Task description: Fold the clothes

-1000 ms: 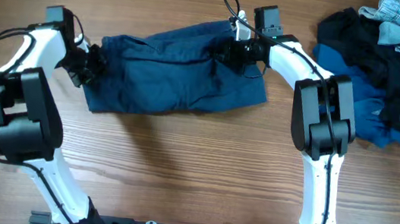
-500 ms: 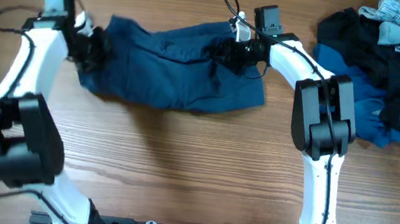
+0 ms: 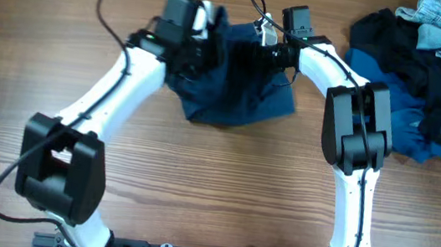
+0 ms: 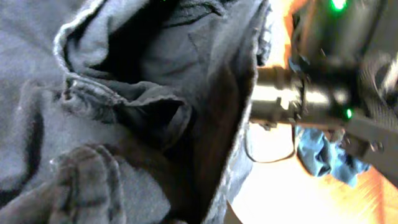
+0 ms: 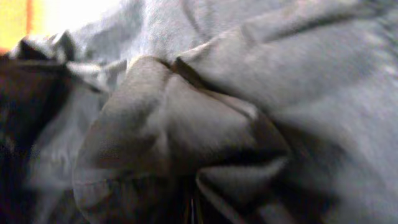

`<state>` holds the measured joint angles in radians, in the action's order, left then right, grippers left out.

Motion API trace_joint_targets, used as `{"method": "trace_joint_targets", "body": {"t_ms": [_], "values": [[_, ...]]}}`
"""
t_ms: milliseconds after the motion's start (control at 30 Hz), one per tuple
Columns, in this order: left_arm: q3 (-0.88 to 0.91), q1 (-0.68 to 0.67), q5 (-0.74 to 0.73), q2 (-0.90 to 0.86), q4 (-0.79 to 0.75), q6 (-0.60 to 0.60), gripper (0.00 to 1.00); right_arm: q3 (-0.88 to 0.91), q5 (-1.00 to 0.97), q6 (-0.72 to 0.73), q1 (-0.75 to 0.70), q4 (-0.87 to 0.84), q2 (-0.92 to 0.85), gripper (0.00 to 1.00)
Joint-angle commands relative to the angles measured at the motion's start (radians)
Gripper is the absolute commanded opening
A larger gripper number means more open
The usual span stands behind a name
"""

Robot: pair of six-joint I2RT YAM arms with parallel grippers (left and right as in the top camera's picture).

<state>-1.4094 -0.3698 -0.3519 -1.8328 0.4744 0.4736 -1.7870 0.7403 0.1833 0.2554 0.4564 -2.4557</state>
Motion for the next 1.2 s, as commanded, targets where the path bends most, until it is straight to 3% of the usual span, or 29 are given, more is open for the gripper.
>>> {"method": "trace_joint_targets", "body": {"t_ms": [0, 200, 467, 667, 700, 767, 800, 833, 867, 1000, 1167], "values": [[-0.008, -0.092, 0.078, -0.017, -0.012, 0.017, 0.04, 0.048, -0.11, 0.003, 0.007, 0.036, -0.113, 0.04], [-0.008, -0.149, 0.085, -0.127, -0.076, 0.028, 0.04, 0.048, -0.11, 0.002, 0.007, 0.046, -0.113, 0.04], [-0.008, -0.14, 0.1, -0.137, -0.086, 0.037, 0.04, -0.015, -0.03, 0.045, -0.048, 0.072, -0.033, 0.05], [-0.008, -0.141, 0.099, -0.137, -0.152, 0.049, 0.04, -0.034, -0.006, 0.083, -0.17, 0.152, 0.198, 0.3], [-0.008, -0.141, 0.097, -0.137, -0.182, 0.063, 0.13, -0.034, -0.007, 0.076, -0.19, 0.179, 0.24, 0.34], [-0.008, -0.146, 0.083, -0.137, -0.254, 0.063, 0.69, -0.034, -0.007, 0.046, -0.216, 0.215, 0.299, 0.38], [-0.008, -0.15, 0.071, -0.137, -0.286, 0.063, 0.77, -0.034, -0.007, 0.038, -0.224, 0.228, 0.319, 0.39], [-0.008, -0.153, 0.051, -0.137, -0.323, 0.063, 0.94, -0.034, -0.007, 0.029, -0.233, 0.241, 0.336, 0.39], [-0.008, -0.157, 0.027, -0.137, -0.37, 0.063, 1.0, -0.034, -0.007, 0.026, -0.243, 0.256, 0.354, 0.4], [-0.008, -0.163, -0.045, -0.136, -0.514, 0.076, 1.0, -0.034, -0.006, 0.023, -0.256, 0.29, 0.366, 0.41], [-0.028, -0.111, -0.073, -0.088, -0.574, 0.145, 1.0, -0.034, -0.006, -0.001, -0.256, 0.312, 0.366, 0.42]]}}
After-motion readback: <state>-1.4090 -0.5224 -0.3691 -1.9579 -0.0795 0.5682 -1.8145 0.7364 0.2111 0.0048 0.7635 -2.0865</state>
